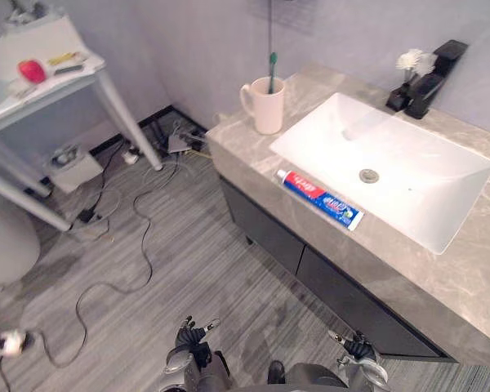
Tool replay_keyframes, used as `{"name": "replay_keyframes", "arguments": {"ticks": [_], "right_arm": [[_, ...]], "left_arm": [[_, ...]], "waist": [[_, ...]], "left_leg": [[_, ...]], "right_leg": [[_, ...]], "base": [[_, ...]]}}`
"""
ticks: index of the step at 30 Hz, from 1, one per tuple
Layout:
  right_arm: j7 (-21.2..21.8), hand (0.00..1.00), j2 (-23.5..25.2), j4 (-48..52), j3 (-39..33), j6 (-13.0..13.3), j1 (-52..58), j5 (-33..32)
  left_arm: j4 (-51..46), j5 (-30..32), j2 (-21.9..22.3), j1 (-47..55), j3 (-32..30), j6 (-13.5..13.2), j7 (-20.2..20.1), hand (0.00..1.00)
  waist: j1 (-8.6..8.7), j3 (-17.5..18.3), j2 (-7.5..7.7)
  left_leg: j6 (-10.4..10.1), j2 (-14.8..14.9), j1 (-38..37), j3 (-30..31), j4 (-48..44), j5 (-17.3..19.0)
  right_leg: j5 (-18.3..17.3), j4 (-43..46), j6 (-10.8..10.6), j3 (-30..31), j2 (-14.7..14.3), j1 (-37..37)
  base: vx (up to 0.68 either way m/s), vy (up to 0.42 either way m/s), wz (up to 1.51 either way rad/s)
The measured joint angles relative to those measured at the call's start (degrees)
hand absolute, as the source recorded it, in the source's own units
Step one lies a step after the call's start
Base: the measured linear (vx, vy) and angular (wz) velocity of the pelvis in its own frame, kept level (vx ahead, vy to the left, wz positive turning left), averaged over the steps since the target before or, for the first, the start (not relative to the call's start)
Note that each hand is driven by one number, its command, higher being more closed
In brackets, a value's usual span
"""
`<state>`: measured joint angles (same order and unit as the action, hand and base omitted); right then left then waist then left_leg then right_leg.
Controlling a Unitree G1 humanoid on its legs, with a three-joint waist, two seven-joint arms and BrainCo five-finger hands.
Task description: Organize washtable
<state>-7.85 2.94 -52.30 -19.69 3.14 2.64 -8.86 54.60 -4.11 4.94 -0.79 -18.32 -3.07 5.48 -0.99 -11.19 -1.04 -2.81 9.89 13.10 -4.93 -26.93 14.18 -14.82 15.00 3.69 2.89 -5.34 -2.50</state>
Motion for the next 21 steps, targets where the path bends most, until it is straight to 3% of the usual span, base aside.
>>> {"name": "replay_keyframes", "arguments": {"ticks": [1,2,5,7,8,10,12,13,14,15,17,18,21], "right_arm": [[0.06,0.00,-0.02,0.24,0.08,-0.01,0.02,-0.01],[0.05,0.00,0.20,0.24,0.04,-0.03,0.71,0.00],[0.28,0.00,1.73,1.11,0.11,-0.33,1.61,0.13],[0.32,0.00,1.49,1.38,-0.35,-0.73,1.33,0.51],[0.31,0.00,1.50,1.52,-1.08,-0.73,1.67,0.55],[0.32,0.00,1.52,1.48,-2.28,-0.74,1.62,0.82],[0.32,0.00,1.26,1.40,-2.64,-0.71,1.36,1.67],[0.08,0.00,1.07,1.27,-3.21,-1.04,0.91,1.76],[-0.71,0.00,1.00,0.36,-5.26,-1.31,1.17,1.77],[-0.73,0.00,-0.62,-1.18,-5.40,-1.14,2.17,1.84],[-0.85,0.00,-1.37,-1.91,-5.61,-1.24,3.03,1.97],[-1.96,0.00,-1.42,-2.78,-7.79,-2.53,3.19,0.98],[-2.07,0.00,-2.34,-3.16,-8.48,-3.10,6.12,0.59]], "left_arm": [[0.27,0.01,0.00,0.32,0.04,0.01,0.05,0.00],[0.23,0.04,-0.28,0.72,0.10,-0.06,-0.01,0.00],[0.47,0.18,-1.35,1.14,1.02,-0.05,-0.03,0.00],[0.80,0.18,-1.90,1.18,2.67,0.22,-0.01,0.00],[0.98,0.17,-1.87,1.34,2.96,0.25,-0.01,0.00],[1.59,0.17,-1.87,1.58,3.00,0.24,-0.05,0.00],[2.13,0.21,-1.93,1.50,3.22,0.18,-0.07,0.00],[2.94,0.25,-1.99,1.04,3.30,0.13,-0.07,0.00],[3.51,0.35,-2.45,1.10,3.52,0.16,-0.11,0.00],[4.56,0.44,-2.39,1.28,3.68,0.40,-0.29,0.00],[3.97,0.51,-1.66,1.31,3.35,0.32,-0.41,0.00],[3.11,1.06,-1.53,1.61,2.28,-0.06,-0.39,0.00],[1.25,2.07,-0.67,2.10,2.20,-0.09,-0.52,0.00]], "waist": [[0.09,0.42,-0.07],[0.06,1.24,0.08],[0.03,3.22,3.42],[0.11,2.84,3.01],[0.26,2.73,2.78],[0.24,2.82,2.11],[0.29,3.12,1.42],[0.23,3.20,0.90],[0.21,3.29,1.15],[0.77,3.16,-0.34],[0.21,2.98,-0.03],[0.28,2.47,0.59],[0.19,2.58,-0.34]], "left_leg": [[0.01,0.06,-1.35,-1.55,1.99,-0.02],[-1.93,-0.07,-3.27,-3.44,2.01,-1.66],[0.35,-1.58,-6.86,-10.80,3.40,1.55],[1.37,-2.36,-10.77,-13.43,5.63,2.38],[1.56,-2.65,-13.99,-14.53,7.74,2.49],[1.54,-2.54,-18.40,-15.82,11.61,2.46],[1.31,-2.20,-20.15,-16.01,14.39,2.32],[1.16,-1.88,-20.45,-16.03,15.17,2.24],[0.93,-2.25,-20.98,-16.11,15.20,2.23],[-0.55,-1.54,-22.08,-15.44,14.16,2.08],[-3.25,-0.88,-19.61,-15.54,5.52,0.01],[-3.52,-0.66,-18.25,-15.70,0.56,0.88],[-3.26,2.54,-11.72,-14.78,-9.52,1.04]], "right_leg": [[-2.24,2.68,-1.20,2.69,-0.01,0.10],[-4.74,6.40,-3.54,4.50,0.79,0.44],[-4.90,17.56,-8.43,2.43,4.79,6.32],[-3.91,25.43,-10.06,-3.28,7.78,10.13],[-4.35,27.82,-9.30,-8.12,9.99,10.82],[-5.36,26.59,-7.51,-14.35,11.24,11.18],[-5.32,22.27,-6.82,-18.89,11.15,13.17],[-4.57,17.40,-5.55,-19.76,9.42,15.18],[0.86,8.20,-1.90,-19.64,8.26,15.38],[4.03,6.50,-0.77,-20.23,7.16,12.36],[4.26,4.15,-0.68,-19.47,8.39,9.09],[4.34,1.17,-0.81,-18.66,9.45,4.73],[4.35,-1.13,-0.85,-18.13,9.40,-0.42]], "base": [[0.33,0.342,-1.36],[0.36,0.361,-1.27],[0.41,0.370,-1.11],[0.25,0.250,-0.81],[0.30,0.266,-0.58],[0.24,0.146,-0.29],[0.25,0.055,-0.07],[0.29,-0.025,-0.03],[0.41,-0.025,0.12],[0.37,-0.002,0.10],[0.38,-0.014,-0.08],[0.30,-0.048,-0.24],[0.23,0.038,-0.20]]}}
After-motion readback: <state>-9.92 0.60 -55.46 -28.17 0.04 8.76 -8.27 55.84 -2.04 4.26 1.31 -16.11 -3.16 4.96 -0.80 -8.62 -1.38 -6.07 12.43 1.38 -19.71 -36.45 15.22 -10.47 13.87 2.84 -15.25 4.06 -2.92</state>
